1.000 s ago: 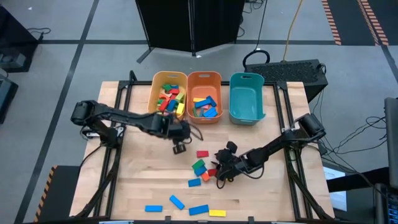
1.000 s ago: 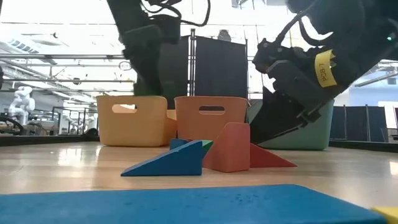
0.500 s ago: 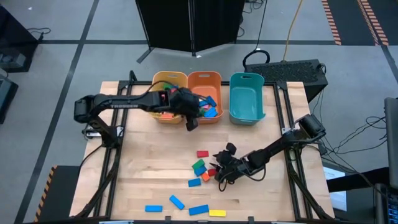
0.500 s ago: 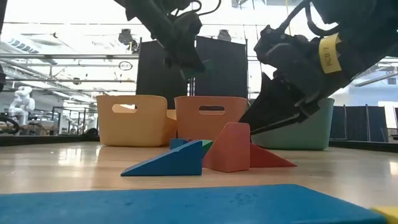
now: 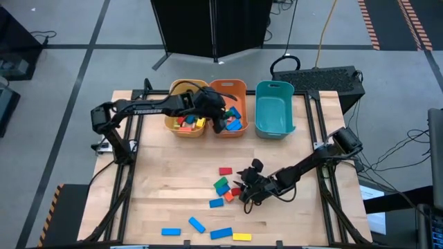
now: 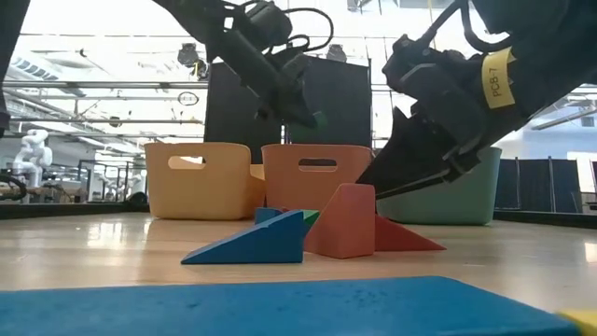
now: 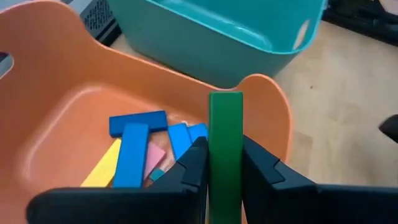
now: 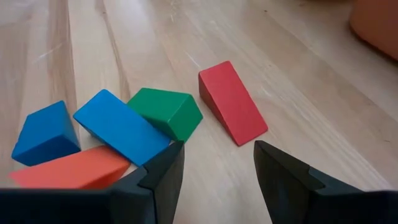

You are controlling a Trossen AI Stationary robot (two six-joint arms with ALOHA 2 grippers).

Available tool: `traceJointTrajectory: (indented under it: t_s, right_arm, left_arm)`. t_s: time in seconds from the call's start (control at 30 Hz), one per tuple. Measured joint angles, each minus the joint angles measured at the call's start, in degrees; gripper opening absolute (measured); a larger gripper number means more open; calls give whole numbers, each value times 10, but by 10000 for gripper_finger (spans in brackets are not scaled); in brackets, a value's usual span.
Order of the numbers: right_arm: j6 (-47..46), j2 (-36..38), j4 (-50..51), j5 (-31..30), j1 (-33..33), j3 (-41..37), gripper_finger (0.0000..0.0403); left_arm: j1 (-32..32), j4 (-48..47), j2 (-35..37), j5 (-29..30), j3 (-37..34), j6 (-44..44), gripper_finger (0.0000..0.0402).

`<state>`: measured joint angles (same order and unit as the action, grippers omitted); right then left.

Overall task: Sort blocks by size
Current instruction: Put the green rectangle block into the orange bin, then put the blue rectangle block into the orange bin

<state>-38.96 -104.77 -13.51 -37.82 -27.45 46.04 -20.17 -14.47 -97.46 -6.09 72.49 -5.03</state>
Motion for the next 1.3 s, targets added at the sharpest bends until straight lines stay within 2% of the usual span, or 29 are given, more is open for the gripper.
traceJointTrajectory:
  t_s: [0.13, 0.43, 0.83, 1.07, 1.17, 1.3]
  right_arm:
    - [0, 0, 0, -2, -1, 0, 180]
    - [1, 0, 0, -2, -1, 0, 180]
    - [-2, 0, 1, -2, -1, 0, 180]
    - [-2, 0, 8, -14, -4, 0, 180]
    - [4, 0, 10, -18, -4, 0, 180]
    - [20, 0, 11, -28, -4, 0, 180]
  left_arm:
    - [-8, 13, -4, 3, 0, -2, 74]
    - [-18, 21, -5, 8, 0, -1, 148]
    - [-4, -2, 12, 9, 0, 34, 156]
    - [34, -129, 71, 10, 0, 56, 156]
    - [73, -199, 94, 19, 0, 52, 155]
    - [147, -282, 116, 66, 0, 5, 155]
